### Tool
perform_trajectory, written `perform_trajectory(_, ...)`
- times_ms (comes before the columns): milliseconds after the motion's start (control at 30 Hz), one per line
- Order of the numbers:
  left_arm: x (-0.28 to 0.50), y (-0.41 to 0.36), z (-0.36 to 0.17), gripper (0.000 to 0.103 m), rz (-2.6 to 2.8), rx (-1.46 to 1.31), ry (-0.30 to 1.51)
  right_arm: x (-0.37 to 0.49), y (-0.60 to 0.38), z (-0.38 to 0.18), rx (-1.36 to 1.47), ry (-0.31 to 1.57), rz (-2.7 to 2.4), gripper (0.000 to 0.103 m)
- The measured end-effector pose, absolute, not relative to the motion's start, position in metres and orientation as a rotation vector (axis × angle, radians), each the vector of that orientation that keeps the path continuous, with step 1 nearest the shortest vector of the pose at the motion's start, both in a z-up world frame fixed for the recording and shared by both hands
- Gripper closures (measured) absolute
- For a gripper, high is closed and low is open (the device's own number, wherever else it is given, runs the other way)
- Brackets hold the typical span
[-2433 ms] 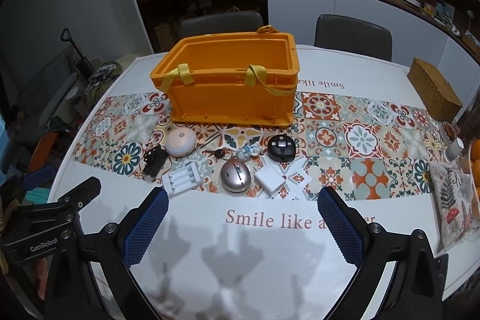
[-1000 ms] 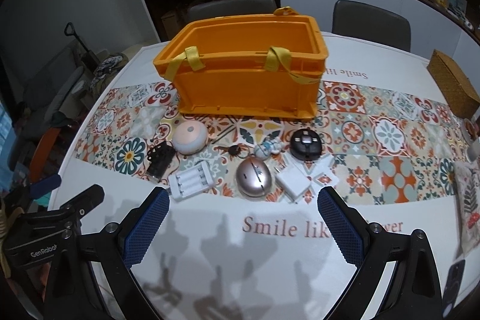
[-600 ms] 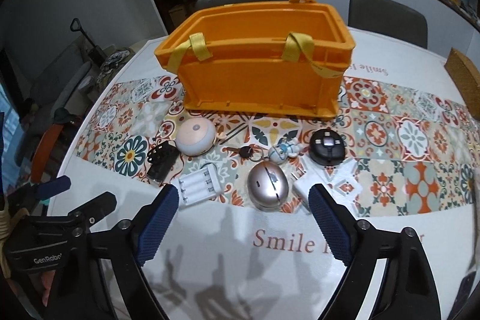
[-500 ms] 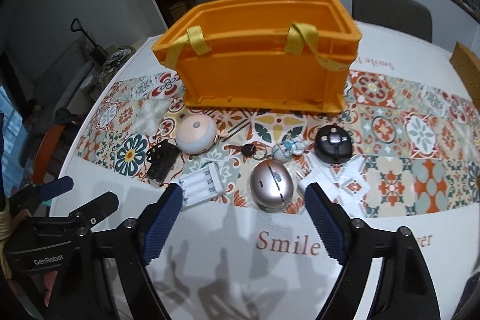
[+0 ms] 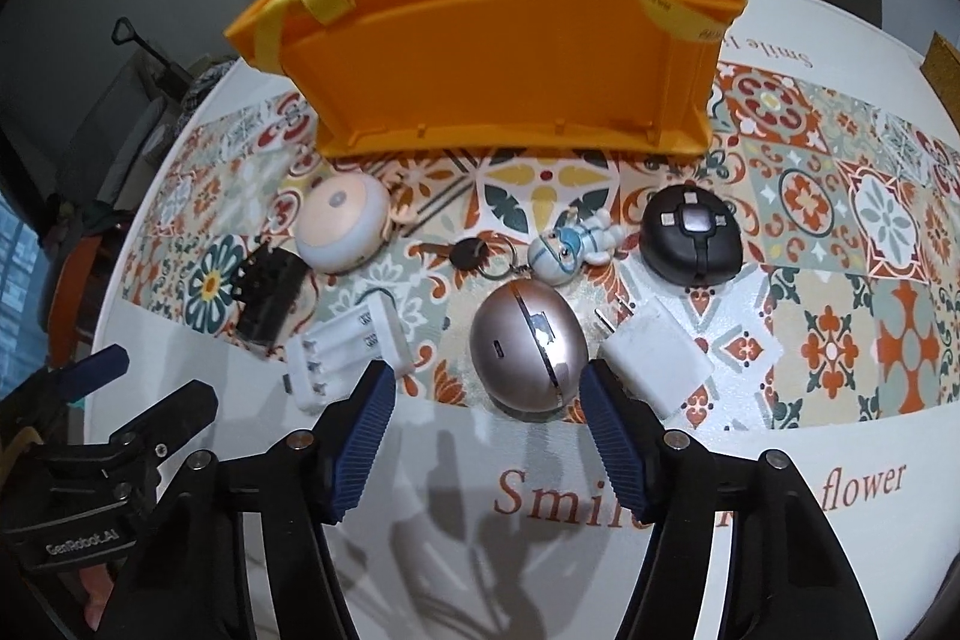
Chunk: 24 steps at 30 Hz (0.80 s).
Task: Organize rigid objects
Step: 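Lower the right gripper onto the silver egg-shaped device and close it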
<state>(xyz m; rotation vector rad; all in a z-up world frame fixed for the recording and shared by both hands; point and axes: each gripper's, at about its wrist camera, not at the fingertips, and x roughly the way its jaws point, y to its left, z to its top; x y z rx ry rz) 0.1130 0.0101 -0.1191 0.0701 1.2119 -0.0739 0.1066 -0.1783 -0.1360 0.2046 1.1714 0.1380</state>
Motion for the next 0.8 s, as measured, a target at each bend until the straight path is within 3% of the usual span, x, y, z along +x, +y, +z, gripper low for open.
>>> perform_trajectory(800,0.131,0.006,-0.145,0.0,-0.079,0.066,1.272,0.138,-0.171,-0.167,0.118,1.219,0.117,0.039)
